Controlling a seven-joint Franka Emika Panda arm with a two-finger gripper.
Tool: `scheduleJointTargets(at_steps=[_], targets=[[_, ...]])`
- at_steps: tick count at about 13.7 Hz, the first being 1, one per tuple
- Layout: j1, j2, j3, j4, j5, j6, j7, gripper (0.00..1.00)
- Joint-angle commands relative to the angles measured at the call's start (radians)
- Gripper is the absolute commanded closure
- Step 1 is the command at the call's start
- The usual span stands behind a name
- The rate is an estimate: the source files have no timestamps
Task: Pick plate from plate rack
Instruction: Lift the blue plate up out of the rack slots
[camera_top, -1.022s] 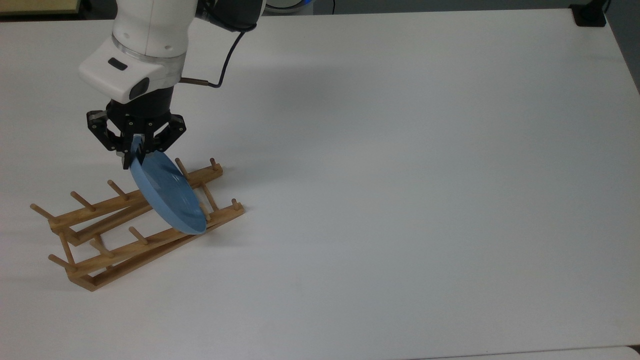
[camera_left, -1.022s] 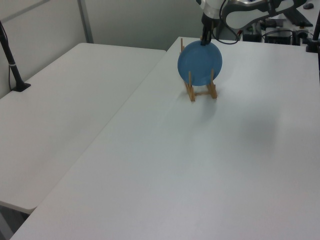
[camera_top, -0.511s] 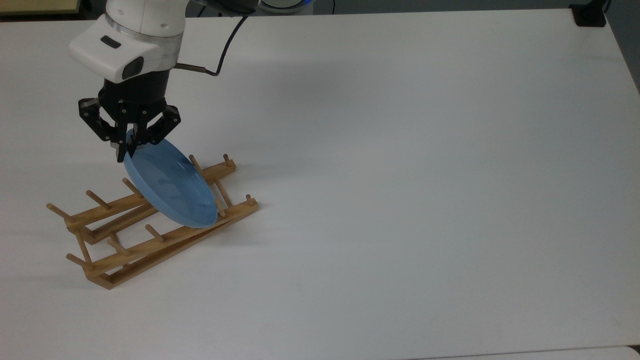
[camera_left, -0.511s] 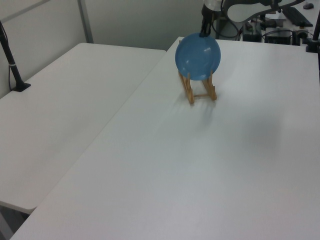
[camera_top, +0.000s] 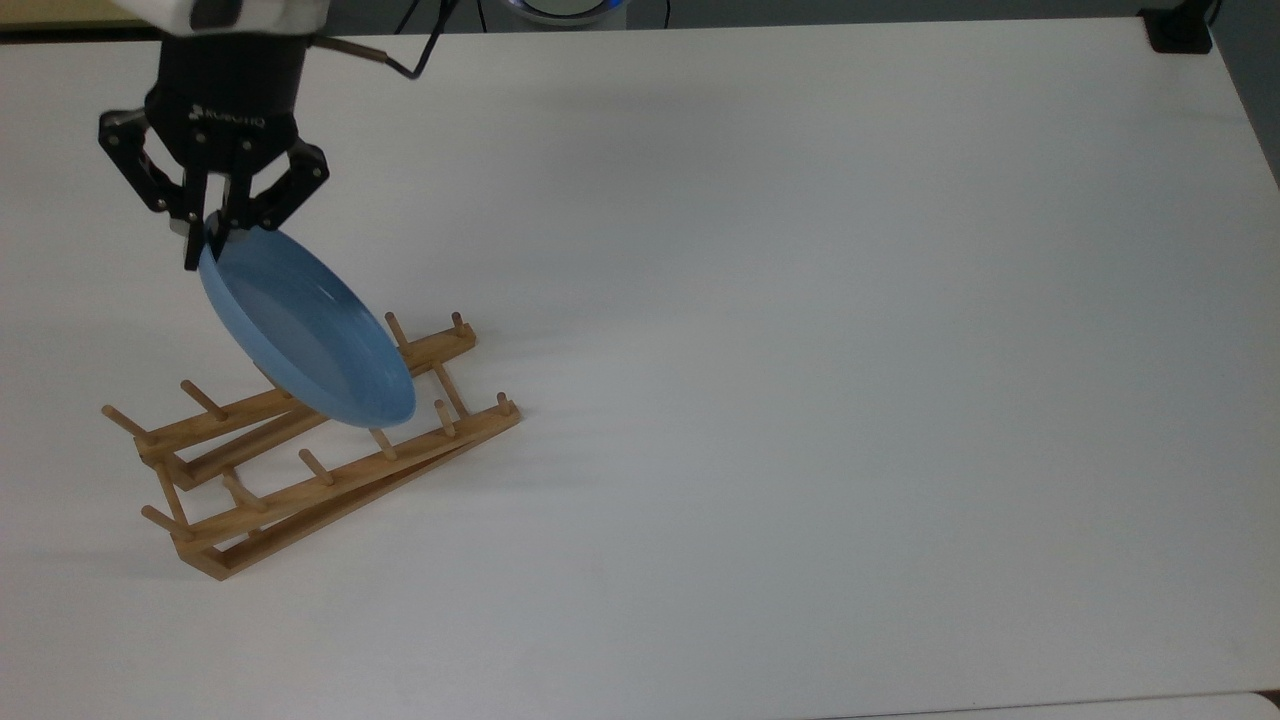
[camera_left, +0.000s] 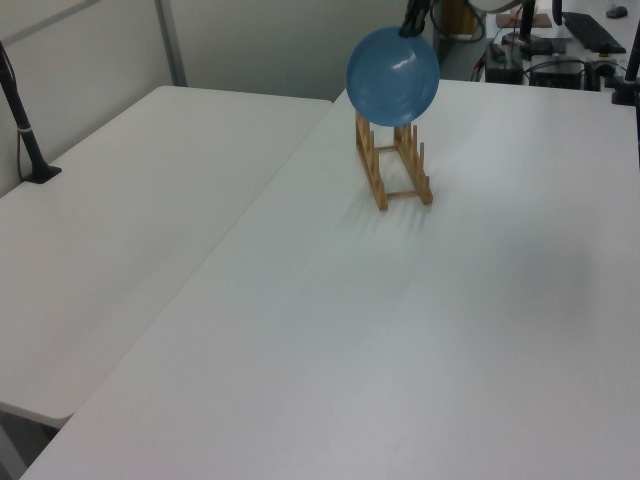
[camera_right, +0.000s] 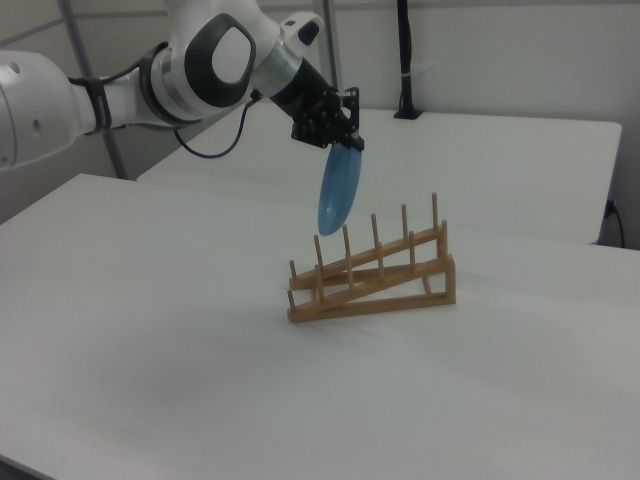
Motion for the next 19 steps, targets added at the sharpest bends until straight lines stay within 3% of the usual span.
scheduleJointTargets(at_steps=[1,2,5,6,11,14,19], targets=[[-0.033,-0.064,0.013,-0.057,0.166,-0.058,-0.003,1.00],[-0.064,-0.076,0.010,-0.054,0.279,-0.139,-0.018,1.00],[-0.119,-0.087,-0.034,-0.050,0.513,-0.323,-0.108,1.00],[-0.124,-0.086,-0.053,-0.050,0.533,-0.380,-0.115,1.00],[-0.202,-0.052,-0.078,-0.128,0.536,-0.566,-0.162,1.00],[-0.268,-0.003,-0.078,-0.163,0.526,-0.571,-0.219,1.00],[-0.314,0.088,-0.079,-0.177,0.464,-0.530,-0.254,1.00]])
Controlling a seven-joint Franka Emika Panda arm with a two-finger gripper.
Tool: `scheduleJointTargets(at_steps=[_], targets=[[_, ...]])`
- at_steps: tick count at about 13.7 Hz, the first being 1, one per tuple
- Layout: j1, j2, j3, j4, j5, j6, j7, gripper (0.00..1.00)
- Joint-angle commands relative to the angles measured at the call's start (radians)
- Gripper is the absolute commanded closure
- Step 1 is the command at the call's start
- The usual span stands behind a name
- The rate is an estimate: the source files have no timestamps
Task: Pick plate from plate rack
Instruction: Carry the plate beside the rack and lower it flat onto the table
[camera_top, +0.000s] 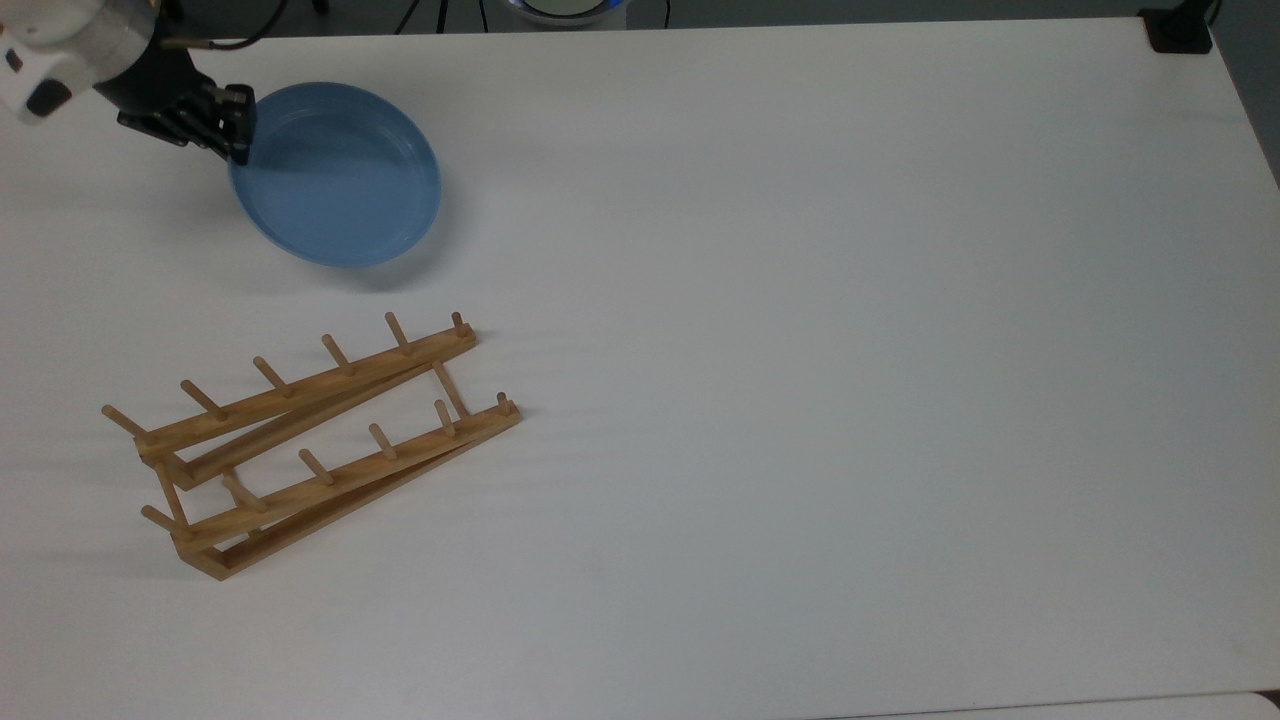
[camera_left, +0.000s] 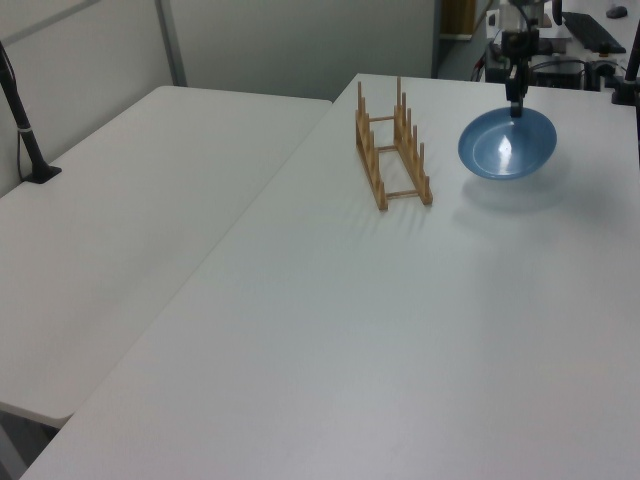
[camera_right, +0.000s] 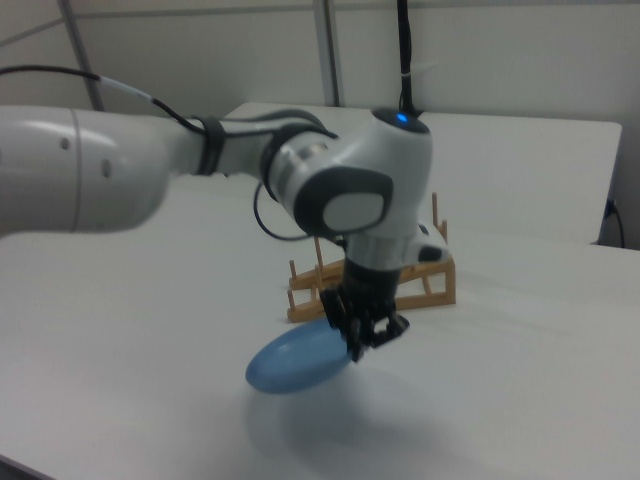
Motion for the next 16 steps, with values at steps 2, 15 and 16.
scheduleJointTargets(at_steps=[2,15,16], targets=[[-0.012,0.030,-0.004,-0.045,-0.040,0.088,-0.023,1.00],[0.181,0.072,0.005,-0.117,-0.122,0.169,-0.027,0.94],[0.203,0.070,0.005,-0.117,-0.122,0.158,-0.011,0.94]])
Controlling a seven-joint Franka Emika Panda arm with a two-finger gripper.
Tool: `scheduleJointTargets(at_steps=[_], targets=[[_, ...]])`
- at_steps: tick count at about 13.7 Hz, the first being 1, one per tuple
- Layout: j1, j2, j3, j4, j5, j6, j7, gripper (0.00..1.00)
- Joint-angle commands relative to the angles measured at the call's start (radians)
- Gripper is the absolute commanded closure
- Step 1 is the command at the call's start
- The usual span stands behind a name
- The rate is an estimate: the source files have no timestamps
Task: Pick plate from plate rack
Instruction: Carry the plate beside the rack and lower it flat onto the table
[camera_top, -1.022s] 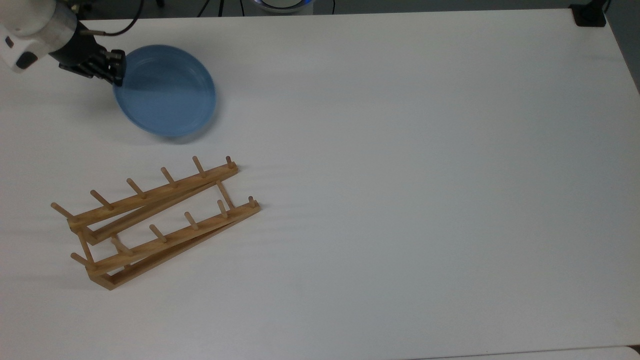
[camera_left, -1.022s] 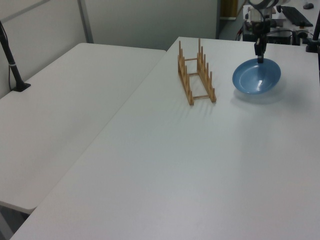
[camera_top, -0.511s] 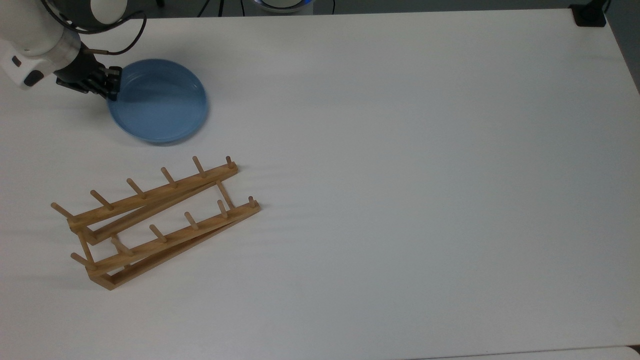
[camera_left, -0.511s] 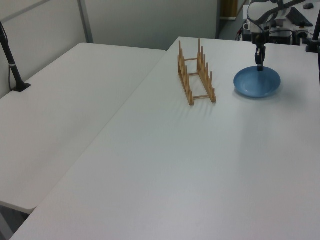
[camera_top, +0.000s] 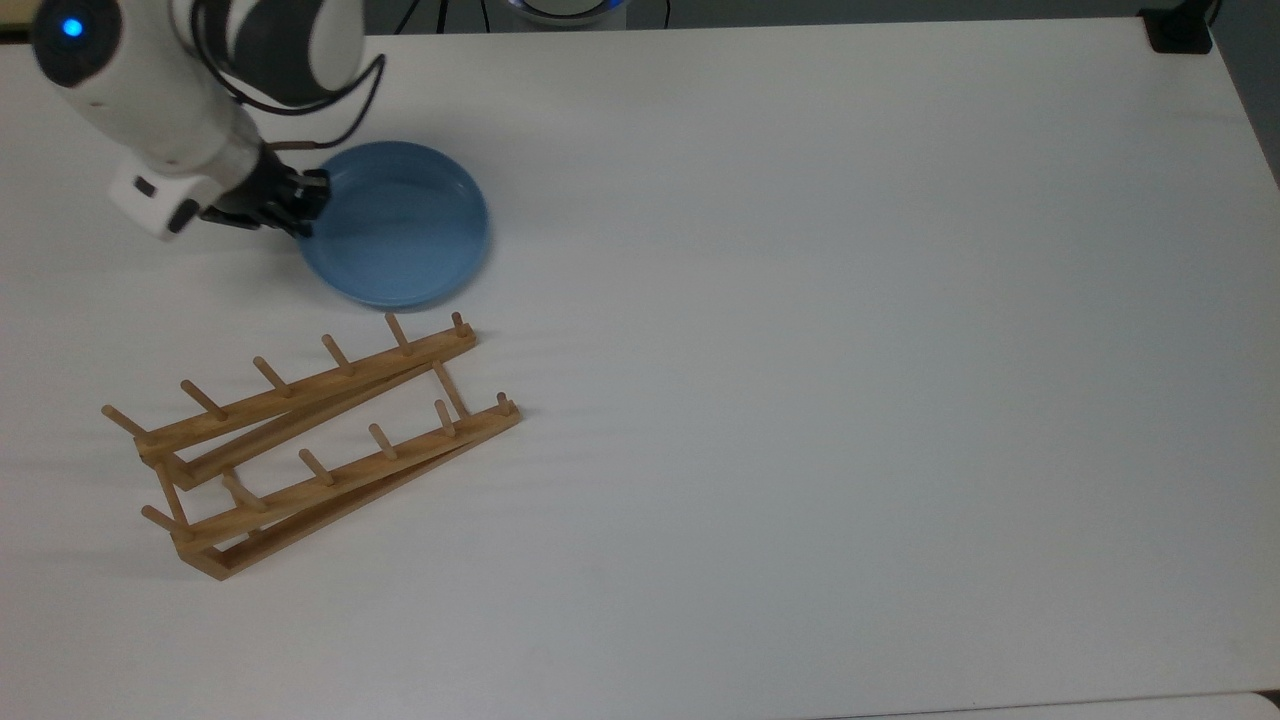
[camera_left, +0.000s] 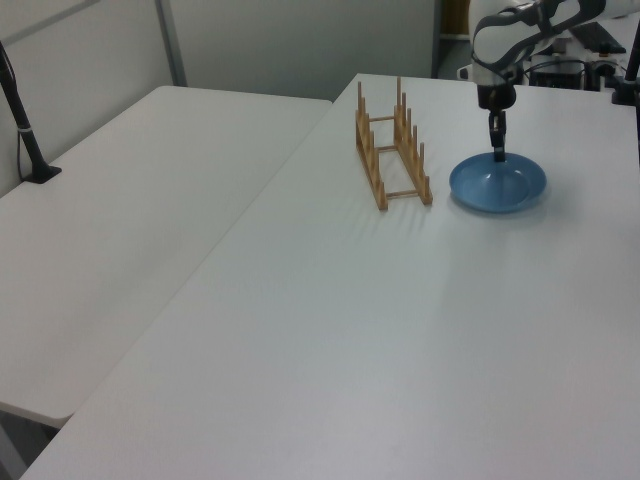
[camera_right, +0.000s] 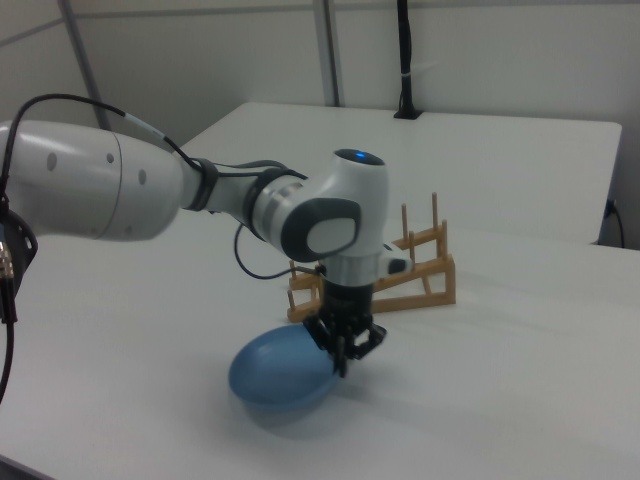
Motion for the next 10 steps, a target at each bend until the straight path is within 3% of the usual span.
scheduleJointTargets(at_steps=[1,5,6,7,9,10], targets=[[0.093,-0.025,-0.002,-0.038,-0.024,-0.027,0.067,0.94],[0.113,-0.030,0.034,-0.047,-0.025,-0.070,0.079,0.92],[0.113,-0.030,0.048,-0.049,-0.024,-0.072,0.087,0.86],[0.113,-0.030,0.059,-0.049,-0.025,-0.070,0.108,0.70],[0.113,-0.028,0.067,-0.049,-0.025,-0.069,0.125,0.08],[0.112,-0.031,0.067,-0.046,-0.025,-0.070,0.127,0.00]])
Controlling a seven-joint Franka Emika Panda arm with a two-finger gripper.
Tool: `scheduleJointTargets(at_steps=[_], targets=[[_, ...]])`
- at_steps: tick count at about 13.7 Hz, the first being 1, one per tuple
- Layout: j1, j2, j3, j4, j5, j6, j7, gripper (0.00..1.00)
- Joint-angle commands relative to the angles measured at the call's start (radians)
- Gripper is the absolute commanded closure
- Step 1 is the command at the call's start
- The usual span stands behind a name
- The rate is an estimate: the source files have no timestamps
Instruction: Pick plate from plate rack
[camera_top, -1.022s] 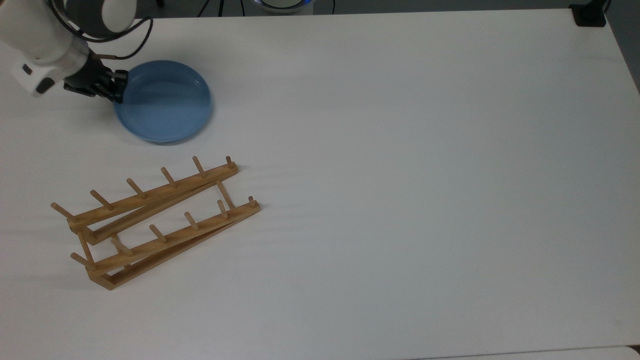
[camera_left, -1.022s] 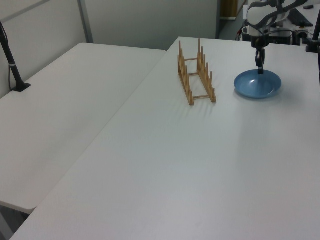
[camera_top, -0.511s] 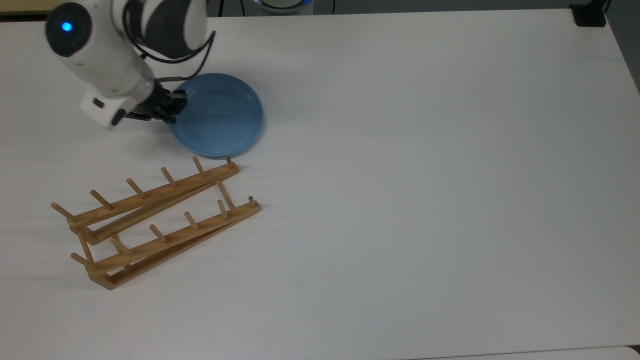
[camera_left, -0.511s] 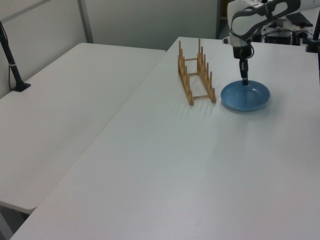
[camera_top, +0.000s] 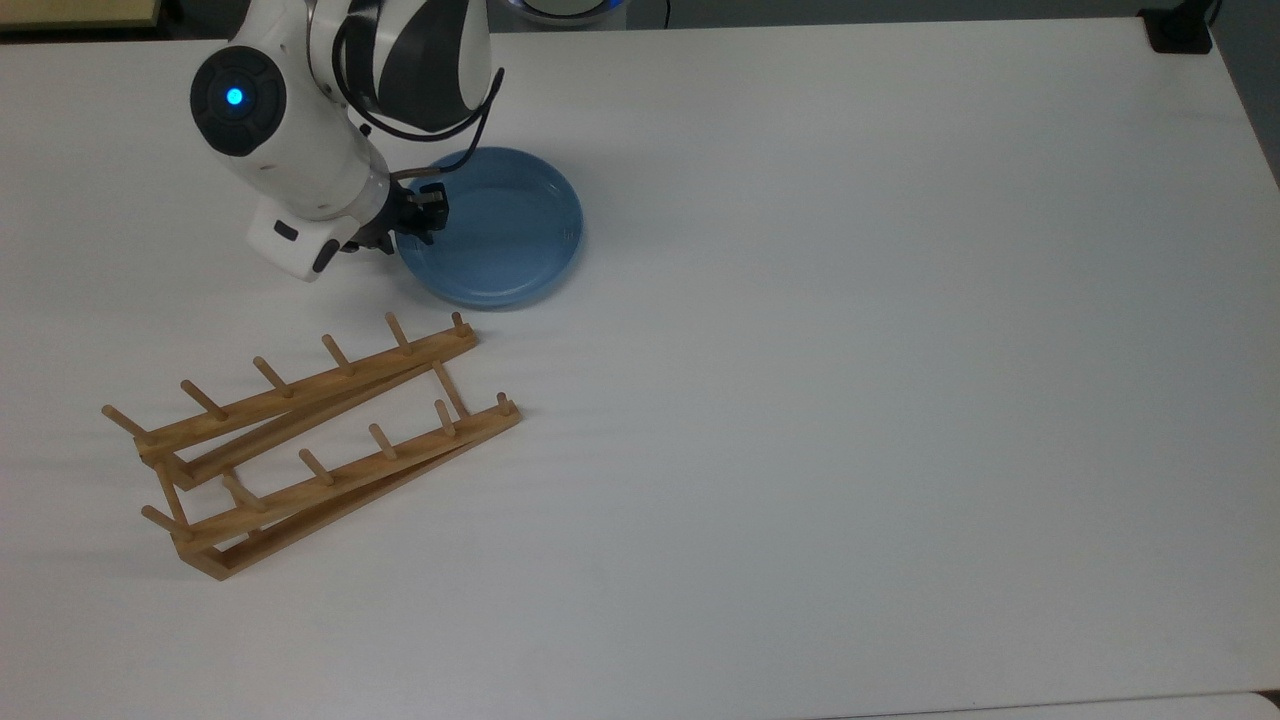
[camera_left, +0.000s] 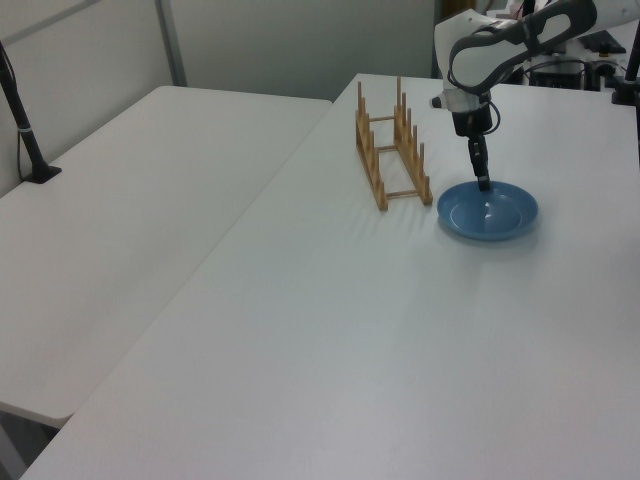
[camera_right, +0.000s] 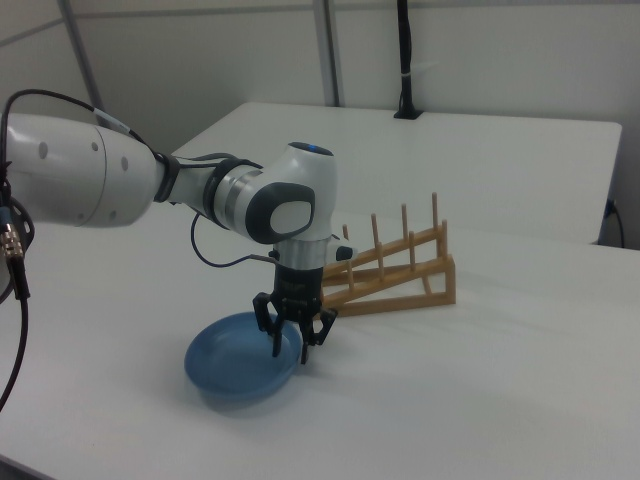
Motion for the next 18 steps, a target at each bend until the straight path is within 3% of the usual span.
scheduleJointTargets(at_steps=[1,3,6,14,18], targets=[[-0.001,-0.037,0.008,-0.022,-0.020,-0.002,0.032,0.00],[-0.008,-0.092,0.037,-0.009,-0.016,-0.004,0.079,0.00],[0.005,-0.202,0.105,-0.006,-0.017,-0.043,0.285,0.00],[0.156,-0.365,0.123,0.010,-0.091,-0.114,0.576,0.00],[0.157,-0.374,0.124,0.010,-0.091,-0.136,0.572,0.00]])
